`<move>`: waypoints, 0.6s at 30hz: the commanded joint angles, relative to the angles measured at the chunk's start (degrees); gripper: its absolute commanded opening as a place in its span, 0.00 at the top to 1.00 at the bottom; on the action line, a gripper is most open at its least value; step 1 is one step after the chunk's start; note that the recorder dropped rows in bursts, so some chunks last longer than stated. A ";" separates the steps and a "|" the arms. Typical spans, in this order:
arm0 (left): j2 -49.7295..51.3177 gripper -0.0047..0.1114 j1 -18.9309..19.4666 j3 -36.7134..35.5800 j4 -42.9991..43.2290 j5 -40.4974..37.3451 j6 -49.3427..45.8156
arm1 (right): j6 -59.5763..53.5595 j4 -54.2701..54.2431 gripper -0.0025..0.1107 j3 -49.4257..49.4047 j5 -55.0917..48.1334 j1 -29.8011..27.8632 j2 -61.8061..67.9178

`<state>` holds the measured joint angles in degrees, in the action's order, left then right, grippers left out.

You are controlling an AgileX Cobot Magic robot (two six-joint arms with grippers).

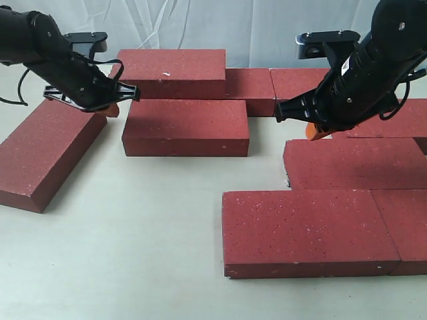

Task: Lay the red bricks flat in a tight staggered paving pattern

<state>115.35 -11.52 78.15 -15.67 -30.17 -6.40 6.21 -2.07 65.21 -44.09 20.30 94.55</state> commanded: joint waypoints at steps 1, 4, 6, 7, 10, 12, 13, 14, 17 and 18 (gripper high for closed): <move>2.03 0.96 -0.06 0.17 -0.39 0.45 0.12 | -0.10 -0.06 0.98 0.12 0.99 -0.26 -0.03; 3.42 0.96 -0.06 0.56 -1.71 0.23 0.12 | -0.10 -0.06 0.98 0.12 0.99 -0.26 -0.03; 4.01 0.96 -0.06 0.66 -3.63 0.44 -0.01 | -0.10 -0.06 0.98 0.12 0.99 -0.26 -0.03; 4.30 0.96 -0.06 0.66 -4.49 0.80 -0.01 | -0.10 -0.06 0.98 0.12 0.99 -0.26 -0.03; 4.62 0.96 -0.16 0.66 -5.69 1.80 -0.16 | -0.10 -0.06 0.98 0.12 0.99 -0.26 -0.03; 4.66 0.96 -0.30 0.66 -6.16 1.95 -0.37 | -0.10 -0.06 0.98 0.12 0.99 -0.26 -0.03; 4.77 0.96 -0.67 0.66 -6.40 1.95 -0.83 | -0.10 -0.06 0.98 0.12 0.99 -0.26 -0.03; 4.91 0.96 -0.69 0.66 -6.61 1.95 -1.58 | -0.10 -0.06 0.98 0.12 0.99 -0.26 -0.03; 5.62 0.96 -1.67 0.66 -7.60 1.85 -1.73 | -0.10 -0.06 0.98 0.12 0.99 -0.26 -0.03; 6.05 0.96 -1.80 0.66 -8.09 1.85 -1.73 | -0.10 -0.06 0.98 0.12 0.99 -0.26 -0.03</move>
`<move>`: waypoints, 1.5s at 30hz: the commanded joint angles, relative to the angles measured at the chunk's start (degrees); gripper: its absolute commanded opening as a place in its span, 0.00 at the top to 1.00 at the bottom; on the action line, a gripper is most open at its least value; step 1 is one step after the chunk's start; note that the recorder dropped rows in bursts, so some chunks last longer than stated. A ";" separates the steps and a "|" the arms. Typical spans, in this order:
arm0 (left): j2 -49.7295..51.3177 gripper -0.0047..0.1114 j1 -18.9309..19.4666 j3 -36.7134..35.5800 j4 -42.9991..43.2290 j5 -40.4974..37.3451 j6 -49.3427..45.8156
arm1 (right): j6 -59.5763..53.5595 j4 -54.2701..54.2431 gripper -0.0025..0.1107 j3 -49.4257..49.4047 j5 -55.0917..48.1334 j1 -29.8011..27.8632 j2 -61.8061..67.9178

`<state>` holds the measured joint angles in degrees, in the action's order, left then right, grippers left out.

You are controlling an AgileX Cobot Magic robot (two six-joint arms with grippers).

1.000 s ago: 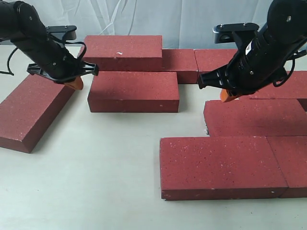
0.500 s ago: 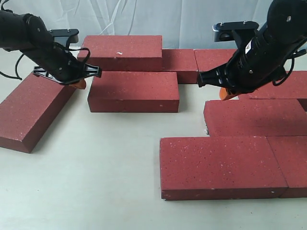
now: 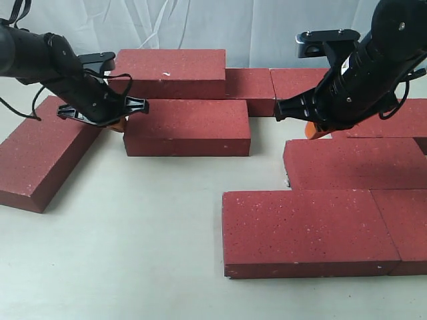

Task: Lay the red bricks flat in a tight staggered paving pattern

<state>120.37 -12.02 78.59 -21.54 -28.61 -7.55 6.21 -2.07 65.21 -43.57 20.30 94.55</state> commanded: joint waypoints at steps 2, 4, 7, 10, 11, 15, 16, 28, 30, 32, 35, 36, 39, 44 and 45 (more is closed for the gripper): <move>1.65 0.96 -1.88 0.22 -3.11 0.29 -0.57 | -0.10 -0.06 0.98 0.12 0.47 -0.26 -0.03; 2.24 0.96 -2.47 0.22 -3.64 0.42 -0.57 | -0.10 -0.06 0.98 0.12 0.47 -0.26 -0.03; 3.09 0.96 -3.27 0.22 -4.14 0.55 -0.57 | -0.10 -0.06 0.98 0.12 0.47 -0.26 -0.03; 3.47 0.96 -3.91 0.22 -4.54 1.04 -0.57 | -0.10 -0.06 0.98 0.12 0.47 -0.26 -0.03; 3.47 0.96 -4.15 0.22 -4.65 1.41 -0.57 | -0.10 -0.06 0.98 0.12 0.47 -0.26 -0.03; 3.47 0.96 -5.16 0.22 -6.14 2.41 -0.97 | -0.10 -0.06 0.98 0.12 0.47 -0.26 -0.03; 3.47 0.96 -5.29 0.22 -6.71 2.87 -1.49 | -0.10 -0.06 0.98 0.12 0.47 -0.26 -0.03; 3.47 0.96 -7.74 0.22 -10.13 5.61 -1.86 | -0.10 -0.18 0.98 0.12 0.47 -0.26 -0.03; 3.47 0.96 -8.11 0.22 -10.39 6.12 -1.86 | -0.10 -0.65 0.98 0.12 0.47 -0.26 -0.03; 3.47 0.96 -8.35 0.22 -11.75 6.53 -2.64 | -0.10 -1.27 0.98 0.12 0.47 -0.26 -0.03; 3.71 0.96 -8.79 0.95 -13.74 6.43 -5.23 | -0.10 -1.38 0.98 0.12 0.47 -0.26 -0.03; 3.83 0.96 -8.90 1.45 -13.99 6.43 -5.32 | -0.10 -1.38 0.98 0.12 0.47 -0.26 -0.03; 4.54 0.96 -9.43 2.95 -14.64 5.95 -5.32 | -0.10 -1.38 0.98 0.12 0.47 -0.26 -0.03; 6.01 0.96 -9.96 4.69 -14.54 3.96 -5.32 | -0.10 -1.38 0.98 0.12 0.47 -0.26 -0.03; 6.24 0.96 -9.84 4.69 -13.92 3.68 -5.32 | -0.10 -1.48 0.98 0.12 0.40 -0.26 -0.03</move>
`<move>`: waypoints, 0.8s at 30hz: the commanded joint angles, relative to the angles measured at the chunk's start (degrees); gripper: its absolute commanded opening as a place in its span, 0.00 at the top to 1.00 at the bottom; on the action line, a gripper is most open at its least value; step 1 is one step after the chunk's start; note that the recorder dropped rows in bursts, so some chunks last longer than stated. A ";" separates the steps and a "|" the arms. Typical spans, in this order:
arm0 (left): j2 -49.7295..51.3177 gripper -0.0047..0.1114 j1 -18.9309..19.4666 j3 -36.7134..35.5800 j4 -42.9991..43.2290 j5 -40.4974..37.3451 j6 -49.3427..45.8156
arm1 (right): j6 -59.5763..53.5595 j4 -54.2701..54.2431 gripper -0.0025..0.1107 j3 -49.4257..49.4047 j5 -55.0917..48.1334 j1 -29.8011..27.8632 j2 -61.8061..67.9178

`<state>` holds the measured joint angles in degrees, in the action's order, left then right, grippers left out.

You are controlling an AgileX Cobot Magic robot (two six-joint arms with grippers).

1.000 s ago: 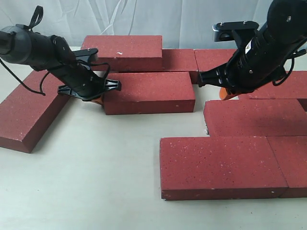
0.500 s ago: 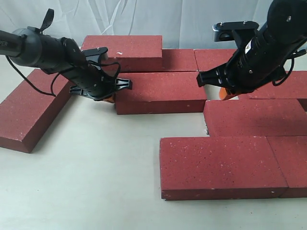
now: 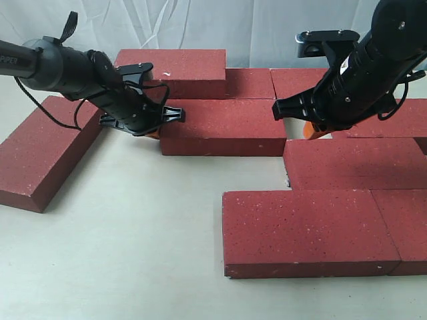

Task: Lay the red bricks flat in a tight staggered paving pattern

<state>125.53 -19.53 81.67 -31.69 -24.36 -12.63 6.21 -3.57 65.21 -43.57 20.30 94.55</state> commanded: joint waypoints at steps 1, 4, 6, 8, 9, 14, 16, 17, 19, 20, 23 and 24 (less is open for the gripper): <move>1.08 0.96 -2.33 1.61 -3.30 -0.99 -0.24 | -0.10 0.02 0.98 0.12 0.40 -0.26 -0.03; 1.08 0.96 -1.68 1.62 -0.71 -2.21 -0.24 | -0.10 0.02 0.98 0.12 0.40 -0.26 -0.03; 1.08 0.96 -0.68 1.74 0.85 -3.17 -0.24 | -0.10 0.02 0.98 0.12 0.40 -0.26 -0.03; 1.08 0.96 0.83 1.74 1.90 -4.53 0.06 | -0.10 0.02 0.98 0.12 0.40 -0.26 -0.03; 1.08 0.96 1.56 1.74 2.01 -5.16 0.06 | -0.10 0.02 0.98 0.12 0.40 -0.26 -0.03; 1.08 0.96 6.45 1.74 2.43 -8.73 0.06 | -0.10 0.02 0.98 0.12 0.40 -0.26 -0.03; 1.08 0.96 7.52 1.74 2.85 -9.51 0.06 | -0.10 0.02 0.98 0.12 0.40 -0.26 -0.03; 1.08 0.96 7.88 1.74 2.85 -9.73 0.06 | -0.10 0.02 0.98 0.12 0.40 -0.26 -0.03; 1.08 0.96 8.00 1.74 2.85 -9.67 0.06 | -0.10 0.02 0.98 0.12 0.40 -0.26 -0.03; 1.08 0.96 7.90 1.74 2.74 -9.34 0.06 | -0.10 0.02 0.98 0.12 0.40 -0.26 -0.03; 1.08 0.96 6.31 1.74 1.20 -7.47 0.06 | -0.10 0.25 0.98 0.12 0.40 -0.26 -0.03; 1.08 0.96 5.78 1.74 0.41 -6.79 0.06 | -0.10 0.25 0.98 0.12 0.40 -0.26 -0.03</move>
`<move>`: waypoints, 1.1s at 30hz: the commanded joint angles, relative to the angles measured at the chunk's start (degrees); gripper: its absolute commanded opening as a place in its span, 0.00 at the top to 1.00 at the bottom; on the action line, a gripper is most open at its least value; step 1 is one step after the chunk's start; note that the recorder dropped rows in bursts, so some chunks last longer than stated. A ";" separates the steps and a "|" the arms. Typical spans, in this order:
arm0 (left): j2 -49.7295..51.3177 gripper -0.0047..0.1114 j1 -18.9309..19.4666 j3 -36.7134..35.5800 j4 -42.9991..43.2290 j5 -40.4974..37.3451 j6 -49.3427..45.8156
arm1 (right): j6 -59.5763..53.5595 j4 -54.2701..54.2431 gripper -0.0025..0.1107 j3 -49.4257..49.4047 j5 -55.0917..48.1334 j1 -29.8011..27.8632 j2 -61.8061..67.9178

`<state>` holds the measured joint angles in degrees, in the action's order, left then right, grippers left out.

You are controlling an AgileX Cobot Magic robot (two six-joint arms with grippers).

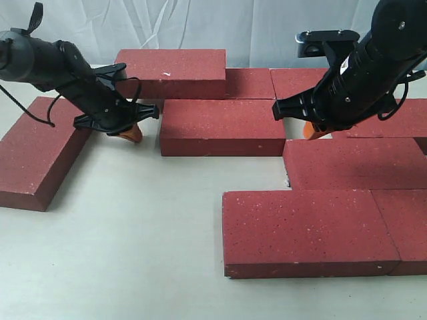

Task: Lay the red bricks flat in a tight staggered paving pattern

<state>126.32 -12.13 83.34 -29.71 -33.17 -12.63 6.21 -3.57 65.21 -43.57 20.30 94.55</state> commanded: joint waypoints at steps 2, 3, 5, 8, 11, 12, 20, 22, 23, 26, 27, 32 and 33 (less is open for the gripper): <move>0.28 0.96 -3.24 0.07 -2.48 3.70 0.06 | -0.10 0.55 0.98 0.12 0.64 -0.26 -0.03; 0.28 0.96 -4.14 0.07 -3.03 4.46 -0.04 | -0.10 0.55 0.98 0.12 0.64 -0.26 -0.03; 0.28 0.96 -5.83 0.07 -3.26 5.87 -0.04 | -0.10 0.55 0.98 0.12 0.75 -0.26 -0.03; 0.28 0.96 -8.26 0.07 -3.26 7.46 -0.71 | -0.10 0.55 0.98 0.12 0.75 -0.26 -0.03; 0.28 0.96 -9.48 0.07 -3.09 8.22 -3.03 | -0.10 0.65 0.98 0.12 0.75 -0.26 -0.03; 0.28 0.96 -9.48 0.07 -2.59 8.33 -3.01 | -0.10 0.65 0.98 0.12 0.75 -0.26 -0.03; 0.28 0.96 -6.05 0.07 -0.80 6.29 -3.01 | -0.10 0.60 0.98 0.12 0.63 -0.26 -0.03; 0.28 0.96 -4.74 0.07 -0.70 5.19 -3.01 | -0.10 0.60 0.98 0.12 1.33 -0.26 -0.03; 0.28 0.96 -4.08 0.07 -0.70 4.59 -3.01 | -0.10 0.60 0.98 0.12 2.02 -0.26 -0.03; 0.28 0.96 -2.75 0.07 -0.70 3.35 -3.01 | 1.39 2.07 0.98 0.12 6.10 -0.26 0.22; 0.28 0.96 -2.59 0.07 -0.57 3.15 -3.01 | 3.46 3.57 0.98 0.25 7.61 -0.26 0.46; 0.28 0.96 -2.32 0.22 -0.68 1.14 -2.75 | 7.82 7.53 0.98 4.37 7.69 -0.84 4.50; 0.28 0.96 -2.32 0.72 -0.23 0.03 -2.64 | 7.82 6.85 0.98 5.67 7.08 -1.05 5.87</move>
<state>126.54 -14.54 83.34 -30.03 -30.53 -15.44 12.89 2.45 68.17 -36.10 20.13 97.84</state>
